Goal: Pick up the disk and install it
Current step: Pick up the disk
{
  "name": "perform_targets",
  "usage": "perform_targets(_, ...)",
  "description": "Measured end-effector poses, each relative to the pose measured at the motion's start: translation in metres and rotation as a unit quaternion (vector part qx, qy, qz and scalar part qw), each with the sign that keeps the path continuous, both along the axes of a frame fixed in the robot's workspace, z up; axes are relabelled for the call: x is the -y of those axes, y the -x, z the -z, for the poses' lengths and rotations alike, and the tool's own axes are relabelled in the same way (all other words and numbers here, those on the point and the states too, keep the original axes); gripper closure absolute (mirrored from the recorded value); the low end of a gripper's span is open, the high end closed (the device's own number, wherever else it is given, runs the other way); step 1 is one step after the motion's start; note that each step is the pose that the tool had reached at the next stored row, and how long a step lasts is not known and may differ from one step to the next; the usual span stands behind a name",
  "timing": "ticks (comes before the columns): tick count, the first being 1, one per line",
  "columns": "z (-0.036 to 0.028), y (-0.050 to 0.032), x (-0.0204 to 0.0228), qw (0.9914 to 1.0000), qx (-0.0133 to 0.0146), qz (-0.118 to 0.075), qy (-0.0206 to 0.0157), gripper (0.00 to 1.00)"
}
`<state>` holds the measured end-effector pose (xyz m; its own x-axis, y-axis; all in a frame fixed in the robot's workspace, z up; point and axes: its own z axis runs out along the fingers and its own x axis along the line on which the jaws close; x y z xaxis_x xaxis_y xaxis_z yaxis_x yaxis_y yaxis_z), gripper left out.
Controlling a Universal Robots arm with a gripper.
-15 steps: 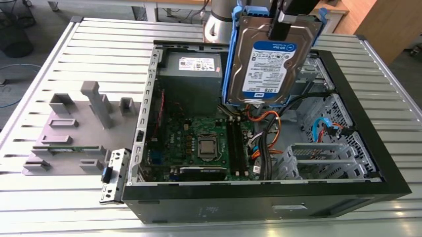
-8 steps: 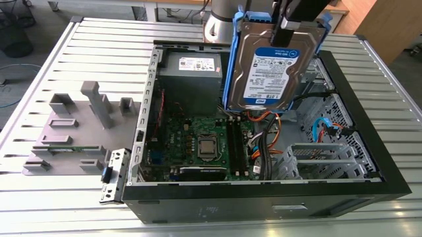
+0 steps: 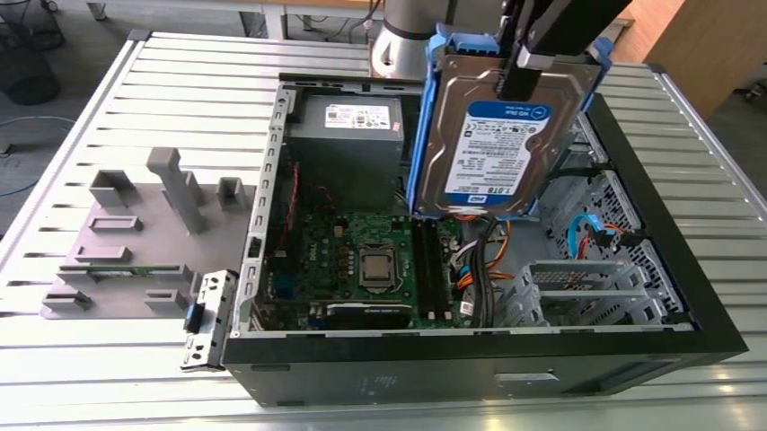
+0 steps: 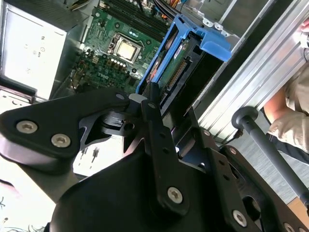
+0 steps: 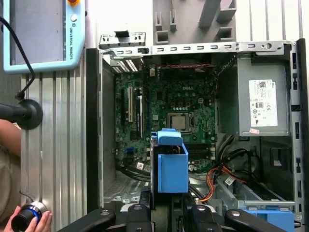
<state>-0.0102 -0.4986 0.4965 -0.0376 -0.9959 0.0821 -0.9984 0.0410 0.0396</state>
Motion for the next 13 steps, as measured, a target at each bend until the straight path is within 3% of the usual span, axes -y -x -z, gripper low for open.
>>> perform_targets(13,0.0000,0.0000,0.0230,1.00000,0.0000,0.000,0.0000,0.65)
